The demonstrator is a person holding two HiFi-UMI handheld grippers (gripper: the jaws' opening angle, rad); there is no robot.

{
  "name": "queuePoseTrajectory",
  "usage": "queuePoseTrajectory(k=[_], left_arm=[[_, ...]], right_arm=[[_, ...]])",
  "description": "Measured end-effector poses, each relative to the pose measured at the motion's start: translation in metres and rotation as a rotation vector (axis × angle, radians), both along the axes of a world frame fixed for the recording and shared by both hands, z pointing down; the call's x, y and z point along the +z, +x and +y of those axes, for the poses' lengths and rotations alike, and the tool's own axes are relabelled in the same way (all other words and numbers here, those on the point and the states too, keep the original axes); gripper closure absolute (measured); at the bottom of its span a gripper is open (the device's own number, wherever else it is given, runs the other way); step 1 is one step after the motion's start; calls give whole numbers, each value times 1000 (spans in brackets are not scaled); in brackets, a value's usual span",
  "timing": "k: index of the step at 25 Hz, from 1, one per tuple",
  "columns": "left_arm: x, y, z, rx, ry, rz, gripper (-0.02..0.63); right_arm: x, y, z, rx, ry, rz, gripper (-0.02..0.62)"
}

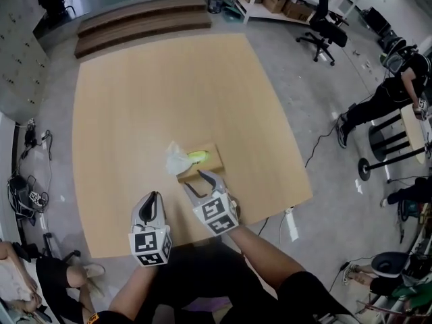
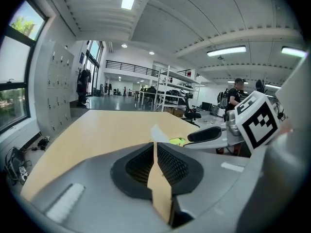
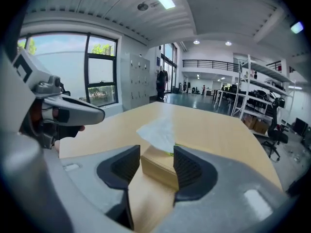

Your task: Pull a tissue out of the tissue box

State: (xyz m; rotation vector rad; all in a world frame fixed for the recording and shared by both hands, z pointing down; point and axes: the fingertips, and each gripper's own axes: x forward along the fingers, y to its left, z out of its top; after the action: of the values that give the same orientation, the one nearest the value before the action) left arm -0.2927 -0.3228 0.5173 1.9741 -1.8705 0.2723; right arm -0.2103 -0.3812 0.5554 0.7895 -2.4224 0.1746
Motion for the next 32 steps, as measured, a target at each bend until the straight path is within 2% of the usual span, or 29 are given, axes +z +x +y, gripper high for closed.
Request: queuePoseTrajectory(k=[5, 11, 16, 17, 18, 20, 21, 25, 32], left_arm=[[14, -5, -17, 53, -38, 21, 565], [25, -9, -26, 115, -59, 40, 565], [37, -17, -34, 163, -78, 59, 569], [39, -19, -35, 169, -80, 59, 569], [40, -20, -36, 175, -82, 58, 571], [39, -17, -38, 189, -82, 56, 572], [39, -15, -39, 197, -81, 56, 572], [35, -7, -40, 211, -74, 50, 578], [28, 22, -40, 231, -56, 43, 586]], right_arm=[[21, -16, -26, -10, -3, 104, 371], [23, -32, -45, 26, -51, 100, 371], [36, -45, -57, 60, -104, 143, 379], [39, -49, -58, 60, -106, 153, 390], [40, -51, -59, 60, -102, 163, 429], [41, -52, -60, 64, -86, 176, 564], [39, -50, -59, 67, -80, 173, 600], [19, -42, -53, 98, -62, 88, 601], [-50, -3, -44, 205, 7, -161, 601]])
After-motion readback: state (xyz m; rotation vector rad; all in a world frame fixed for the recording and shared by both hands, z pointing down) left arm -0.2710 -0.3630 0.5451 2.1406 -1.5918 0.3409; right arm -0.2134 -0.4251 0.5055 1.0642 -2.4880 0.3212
